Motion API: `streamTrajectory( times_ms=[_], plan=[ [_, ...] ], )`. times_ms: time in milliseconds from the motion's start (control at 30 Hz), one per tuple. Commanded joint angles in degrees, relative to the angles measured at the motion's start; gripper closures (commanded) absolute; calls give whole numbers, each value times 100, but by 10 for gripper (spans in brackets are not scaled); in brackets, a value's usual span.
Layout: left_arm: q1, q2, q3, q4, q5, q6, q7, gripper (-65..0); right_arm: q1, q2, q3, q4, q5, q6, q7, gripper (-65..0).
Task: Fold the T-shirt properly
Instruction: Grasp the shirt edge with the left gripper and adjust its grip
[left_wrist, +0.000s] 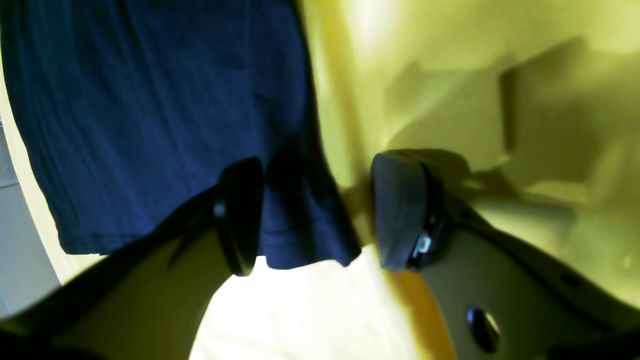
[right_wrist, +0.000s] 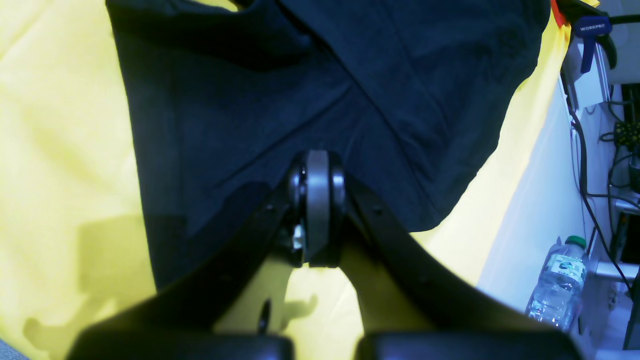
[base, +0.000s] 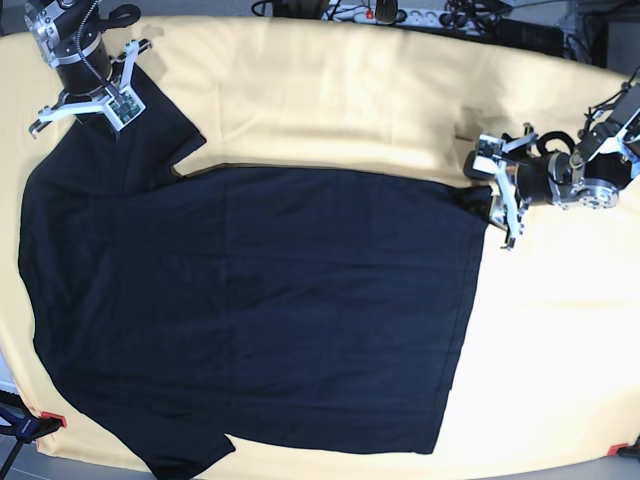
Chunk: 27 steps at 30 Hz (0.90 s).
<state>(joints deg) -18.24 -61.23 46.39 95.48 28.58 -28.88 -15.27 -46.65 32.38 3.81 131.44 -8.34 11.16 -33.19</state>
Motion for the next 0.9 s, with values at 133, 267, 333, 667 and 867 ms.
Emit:
streamTrajectory(
  times_ms=[133,267,333,667,867],
  plan=[
    [-70,125,-33,-13,144,48,181,-358,-31,68,37,66,-39,-63,85,0],
    [-83,142,-33,-13,144,157,181,-357,-31,68,37,66,-42,-66,85,0],
    [-140,140,-33,-13,144,153,181,-357,-31,68,37,66,-42,-66,85,0],
    [-551,162,-33,-13,-109,127,181,-305,-31,68,37,66,-42,-66,85,0],
    [-509,387,-33,-13,-122,-188,225,-75,-31,66,37,66,-42,-66,87,0]
  ],
)
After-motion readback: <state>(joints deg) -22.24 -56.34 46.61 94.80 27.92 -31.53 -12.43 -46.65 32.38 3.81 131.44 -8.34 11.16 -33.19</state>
